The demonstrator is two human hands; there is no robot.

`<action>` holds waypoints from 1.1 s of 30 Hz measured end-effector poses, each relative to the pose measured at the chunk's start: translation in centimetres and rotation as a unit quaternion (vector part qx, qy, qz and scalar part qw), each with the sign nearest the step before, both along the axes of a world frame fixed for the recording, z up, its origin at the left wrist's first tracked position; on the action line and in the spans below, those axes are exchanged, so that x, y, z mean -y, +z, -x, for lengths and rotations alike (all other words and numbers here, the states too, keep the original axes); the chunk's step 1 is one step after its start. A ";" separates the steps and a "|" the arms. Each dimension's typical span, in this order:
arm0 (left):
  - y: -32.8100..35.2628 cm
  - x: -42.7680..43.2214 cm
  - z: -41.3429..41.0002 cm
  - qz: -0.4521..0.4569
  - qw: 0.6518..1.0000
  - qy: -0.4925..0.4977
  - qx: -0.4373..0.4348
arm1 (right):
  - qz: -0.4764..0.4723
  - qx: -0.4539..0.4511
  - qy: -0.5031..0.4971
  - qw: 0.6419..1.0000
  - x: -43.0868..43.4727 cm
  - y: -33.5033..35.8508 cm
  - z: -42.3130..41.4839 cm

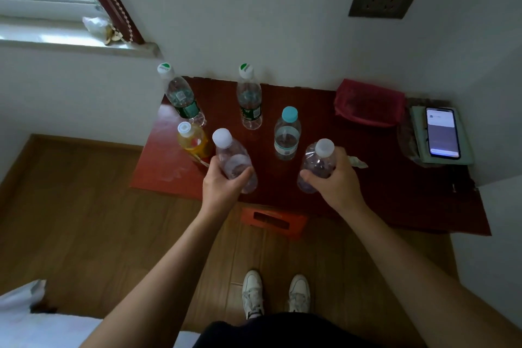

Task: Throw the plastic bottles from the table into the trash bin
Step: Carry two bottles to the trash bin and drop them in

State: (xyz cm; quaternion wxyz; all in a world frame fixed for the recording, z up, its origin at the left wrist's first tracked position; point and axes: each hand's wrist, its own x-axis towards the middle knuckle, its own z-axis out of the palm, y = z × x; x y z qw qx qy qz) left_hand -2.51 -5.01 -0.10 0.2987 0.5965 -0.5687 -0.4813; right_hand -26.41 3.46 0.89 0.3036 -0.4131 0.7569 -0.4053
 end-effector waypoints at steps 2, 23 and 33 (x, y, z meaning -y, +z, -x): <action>1.1 -0.5 -1.2 0.015 1.000 0.006 -0.015 | 0.009 0.003 0.018 1.000 -0.1 1.3 -0.5; 0.0 -30.2 -22.2 -0.073 0.914 0.391 0.085 | -0.083 -0.001 0.455 0.886 -5.2 1.7 -19.8; -1.4 -44.3 -28.2 -0.113 0.781 0.614 0.019 | -0.092 -0.014 0.635 0.767 -8.2 1.3 -35.8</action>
